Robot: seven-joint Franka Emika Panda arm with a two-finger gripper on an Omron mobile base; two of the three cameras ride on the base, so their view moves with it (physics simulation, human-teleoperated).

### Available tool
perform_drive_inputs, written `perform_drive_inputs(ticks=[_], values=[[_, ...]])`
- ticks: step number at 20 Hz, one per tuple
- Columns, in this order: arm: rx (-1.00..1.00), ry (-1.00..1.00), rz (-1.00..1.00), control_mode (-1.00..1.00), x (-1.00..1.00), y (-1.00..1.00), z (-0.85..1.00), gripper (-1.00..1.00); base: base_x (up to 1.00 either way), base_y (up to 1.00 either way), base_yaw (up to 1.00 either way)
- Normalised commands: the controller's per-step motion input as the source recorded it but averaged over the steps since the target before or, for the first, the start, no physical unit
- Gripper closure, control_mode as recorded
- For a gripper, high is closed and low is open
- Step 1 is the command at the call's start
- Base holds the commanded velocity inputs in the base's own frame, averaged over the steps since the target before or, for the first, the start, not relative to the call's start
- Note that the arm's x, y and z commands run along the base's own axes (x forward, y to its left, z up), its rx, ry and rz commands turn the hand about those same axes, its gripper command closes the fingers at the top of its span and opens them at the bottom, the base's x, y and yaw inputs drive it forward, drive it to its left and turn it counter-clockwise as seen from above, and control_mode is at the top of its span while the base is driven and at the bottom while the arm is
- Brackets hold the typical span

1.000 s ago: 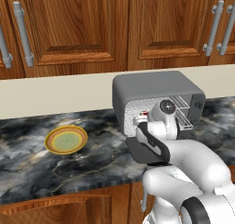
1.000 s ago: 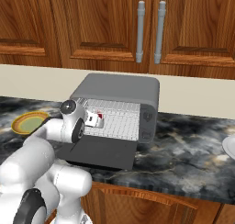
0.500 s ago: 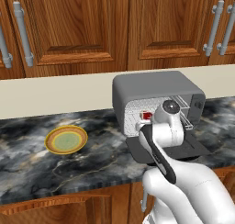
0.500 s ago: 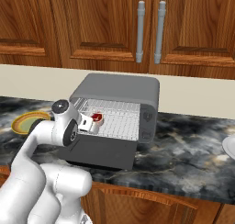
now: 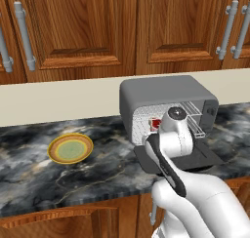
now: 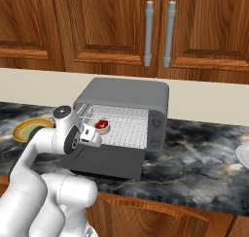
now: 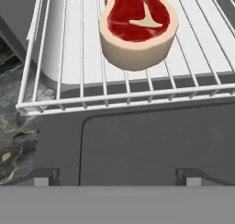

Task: Open the toaster oven door. Place the bread on the top rack in the toaster oven and place the steak on the bottom rack.

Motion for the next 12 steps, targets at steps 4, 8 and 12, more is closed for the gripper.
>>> perform_drive_inputs(ticks=[4, 8, 12], values=[[0.00, -0.02, 0.00, -1.00, 0.00, 0.00, -0.88, -1.00, 0.00, 0.00, 0.00], [0.00, 0.00, 0.00, -1.00, 0.00, -0.01, -0.92, -1.00, 0.00, 0.00, 0.00], [0.00, -0.07, 0.00, -1.00, 0.00, -0.08, -0.87, -1.00, 0.00, 0.00, 0.00]])
